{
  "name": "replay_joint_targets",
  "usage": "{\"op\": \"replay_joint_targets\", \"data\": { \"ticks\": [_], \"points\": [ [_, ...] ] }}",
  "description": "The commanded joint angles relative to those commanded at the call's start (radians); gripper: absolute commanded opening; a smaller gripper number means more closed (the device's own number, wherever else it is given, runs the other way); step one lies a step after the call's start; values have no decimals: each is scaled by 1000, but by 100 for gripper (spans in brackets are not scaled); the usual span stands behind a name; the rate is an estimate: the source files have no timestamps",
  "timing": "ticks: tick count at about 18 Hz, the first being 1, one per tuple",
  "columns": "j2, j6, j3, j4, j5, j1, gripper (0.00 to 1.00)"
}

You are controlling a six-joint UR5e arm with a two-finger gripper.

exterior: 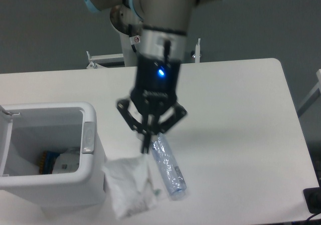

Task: Place the trash in the trash can
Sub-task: 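Lift the tissue and carry it over the white trash bin, then open the gripper to drop the tissue into the bin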

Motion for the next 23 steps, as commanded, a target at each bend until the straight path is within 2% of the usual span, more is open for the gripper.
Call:
{"op": "replay_joint_targets", "data": {
  "ticks": [4, 9, 11, 12, 13, 15, 19, 21, 23],
  "points": [
    [32, 9, -89, 9, 2, -77, 0],
    [29, 14, -123, 8, 2, -135, 0],
    [31, 14, -135, 8, 6, -152, 13],
    [32, 14, -141, 9, 11, -154, 36],
    [29, 14, -126, 6, 15, -154, 85],
    [48, 11, -120, -2, 23, -152, 100],
    [62, 9, -111, 0, 23, -128, 100],
    [62, 0, -106, -2, 9, 8, 100],
    [11, 11, -108, -2, 8, 123, 100]
  ]
}}
